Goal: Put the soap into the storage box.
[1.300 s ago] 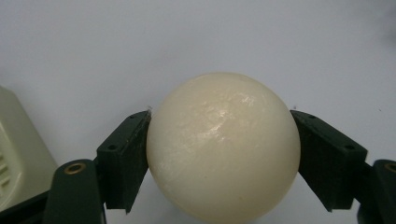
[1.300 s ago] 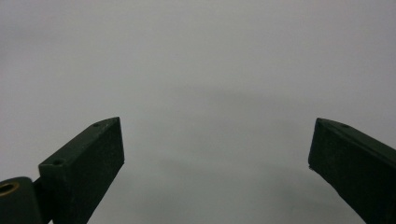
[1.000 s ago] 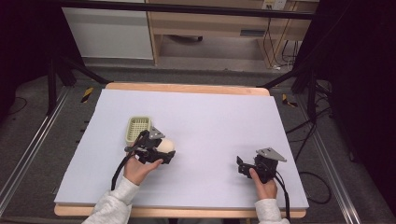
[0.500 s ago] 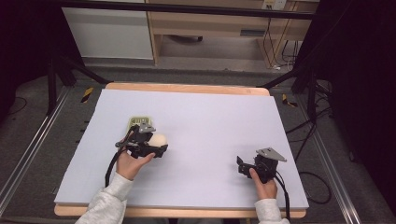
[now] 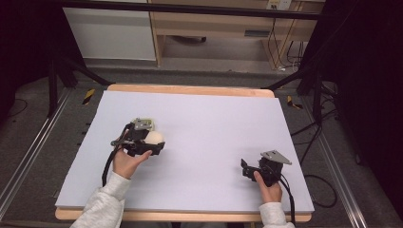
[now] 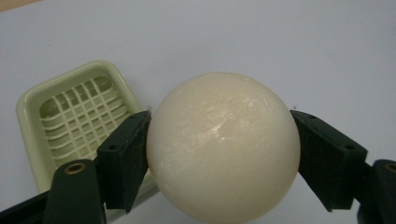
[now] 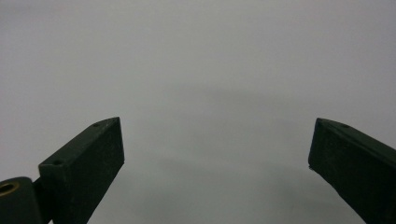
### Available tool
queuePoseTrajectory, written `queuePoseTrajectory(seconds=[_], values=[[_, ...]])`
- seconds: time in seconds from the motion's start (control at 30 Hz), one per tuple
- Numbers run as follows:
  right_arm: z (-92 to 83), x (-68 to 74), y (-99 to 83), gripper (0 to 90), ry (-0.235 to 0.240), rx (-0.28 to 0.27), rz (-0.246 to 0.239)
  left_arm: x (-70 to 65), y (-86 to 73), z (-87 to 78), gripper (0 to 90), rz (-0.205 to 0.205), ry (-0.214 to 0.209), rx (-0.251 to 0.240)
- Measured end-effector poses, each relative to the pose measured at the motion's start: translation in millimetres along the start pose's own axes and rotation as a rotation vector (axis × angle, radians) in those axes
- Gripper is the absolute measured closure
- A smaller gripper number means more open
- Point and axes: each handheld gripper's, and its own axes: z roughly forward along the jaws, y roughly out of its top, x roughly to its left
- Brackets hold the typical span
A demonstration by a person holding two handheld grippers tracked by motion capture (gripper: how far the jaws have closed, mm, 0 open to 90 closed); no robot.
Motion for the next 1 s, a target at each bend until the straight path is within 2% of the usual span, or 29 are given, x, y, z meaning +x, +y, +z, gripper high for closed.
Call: queuePoseTrajectory(seconds=[0.43, 0.67, 1.0], values=[[-0.2, 0.1, 0.0, 3.9, 0.000, 0.000, 0.002, 17.2, 2.9, 2.4, 24.1, -0.035, 0.042, 0.006], [-0.1, 0.0, 0.0, 3.9, 0.000, 0.000, 0.003, 23.4, 2.5, 3.9, 24.1, -0.047, 0.044, 0.011], [-0.2, 0.0, 0.0, 3.9, -0.001, -0.001, 0.002, 35.2, 2.5, 9.1, 24.1, -0.073, 0.069, 0.019]])
